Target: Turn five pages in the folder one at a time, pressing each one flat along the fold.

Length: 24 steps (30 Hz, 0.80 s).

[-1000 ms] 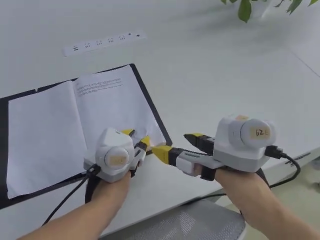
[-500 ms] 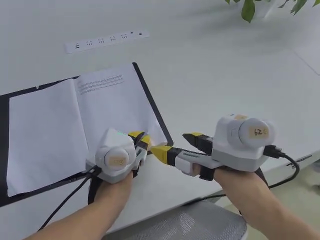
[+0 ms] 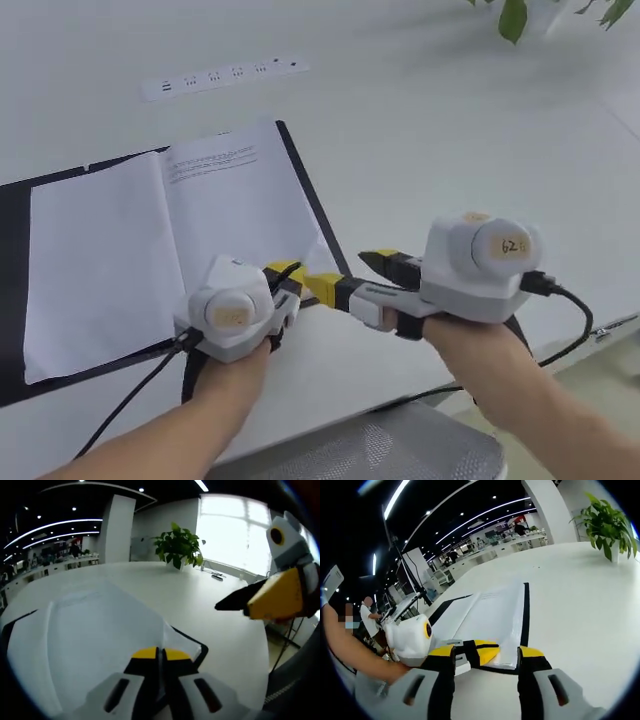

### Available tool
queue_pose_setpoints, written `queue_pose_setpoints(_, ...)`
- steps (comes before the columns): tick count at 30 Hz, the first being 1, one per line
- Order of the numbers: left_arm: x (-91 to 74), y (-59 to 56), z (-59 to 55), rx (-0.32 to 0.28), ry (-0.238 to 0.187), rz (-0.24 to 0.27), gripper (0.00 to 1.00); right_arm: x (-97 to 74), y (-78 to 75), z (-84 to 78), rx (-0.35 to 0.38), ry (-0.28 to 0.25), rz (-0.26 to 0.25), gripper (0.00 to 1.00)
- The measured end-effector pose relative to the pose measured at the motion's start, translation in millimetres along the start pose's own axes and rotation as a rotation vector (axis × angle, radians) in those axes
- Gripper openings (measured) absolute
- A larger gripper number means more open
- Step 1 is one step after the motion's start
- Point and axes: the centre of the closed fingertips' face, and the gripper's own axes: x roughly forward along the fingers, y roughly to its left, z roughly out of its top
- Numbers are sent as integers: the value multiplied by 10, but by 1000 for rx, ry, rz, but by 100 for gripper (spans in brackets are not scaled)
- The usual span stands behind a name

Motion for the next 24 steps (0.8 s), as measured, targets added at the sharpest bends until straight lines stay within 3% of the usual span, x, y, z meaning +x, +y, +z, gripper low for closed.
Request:
queue_pose_setpoints(5,-4,11,3,2,-5,4,1,316,-112,156,-37,20,32,36)
queue_pose_setpoints(9,-5,19,8,2,-4,2,1,487,-180,69,-50,87,45,29)
queue_pose_setpoints(14,-6,18,12,6,-7,5,1,554,-202,-24,-44,127,43,29)
queue_pose_setpoints(24,-5,18,16,-2,-8,7,1,592,-206,-79,-15,145,44,20)
